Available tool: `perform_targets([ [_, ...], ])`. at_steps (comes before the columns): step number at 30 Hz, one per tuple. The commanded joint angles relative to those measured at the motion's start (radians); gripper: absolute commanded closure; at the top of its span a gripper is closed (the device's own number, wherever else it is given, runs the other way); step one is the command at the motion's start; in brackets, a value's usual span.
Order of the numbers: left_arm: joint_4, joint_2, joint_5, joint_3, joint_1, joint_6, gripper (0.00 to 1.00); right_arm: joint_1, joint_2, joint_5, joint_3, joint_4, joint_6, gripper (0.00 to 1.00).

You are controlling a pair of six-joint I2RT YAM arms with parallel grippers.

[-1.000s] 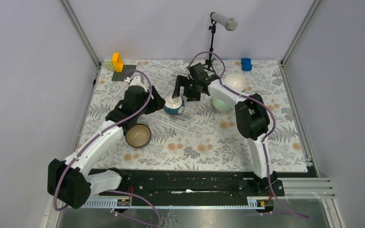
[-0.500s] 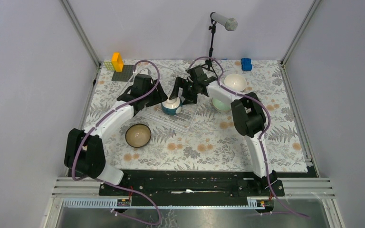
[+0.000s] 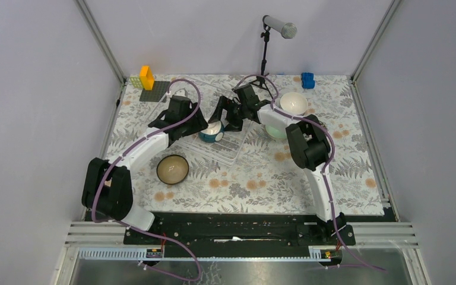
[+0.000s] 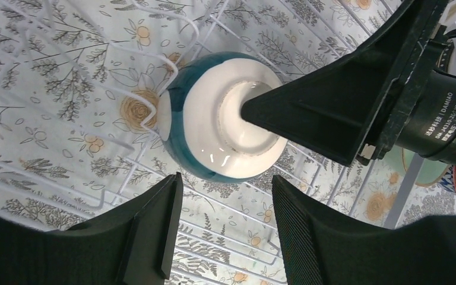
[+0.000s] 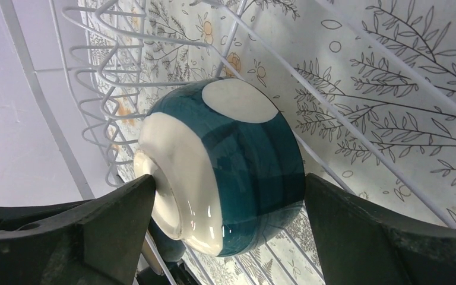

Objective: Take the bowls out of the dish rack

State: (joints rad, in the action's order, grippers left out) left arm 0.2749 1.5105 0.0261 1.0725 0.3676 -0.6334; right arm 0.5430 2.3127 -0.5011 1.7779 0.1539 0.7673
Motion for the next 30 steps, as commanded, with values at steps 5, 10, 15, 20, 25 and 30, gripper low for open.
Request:
perform_targets([
  [5, -0.057, -0.097, 0.059, -0.036, -0.008, -0.019, 0.39, -0.018, -0.024, -0.006, -0.078, -0.076, 0.085, 0.06],
  [10, -0.063, -0.115, 0.057, -0.042, -0.007, -0.020, 0.39, -0.023, -0.117, 0.044, -0.092, -0.048, 0.046, 0.18],
  [15, -0.072, -0.138, 0.058, -0.051, -0.007, -0.020, 0.39, -0.018, -0.190, 0.133, -0.047, 0.075, -0.079, 0.26],
  [20, -0.104, -0.163, 0.053, -0.072, -0.007, -0.031, 0.39, -0.014, -0.249, 0.216, -0.035, 0.151, -0.155, 0.30],
  [25, -0.166, -0.182, -0.006, -0.106, -0.007, -0.035, 0.40, 0.007, -0.302, 0.307, -0.007, 0.213, -0.264, 0.31],
  [30, -0.245, -0.207, -0.074, -0.147, -0.007, -0.048, 0.40, 0.027, -0.335, 0.396, 0.012, 0.263, -0.360, 0.31],
])
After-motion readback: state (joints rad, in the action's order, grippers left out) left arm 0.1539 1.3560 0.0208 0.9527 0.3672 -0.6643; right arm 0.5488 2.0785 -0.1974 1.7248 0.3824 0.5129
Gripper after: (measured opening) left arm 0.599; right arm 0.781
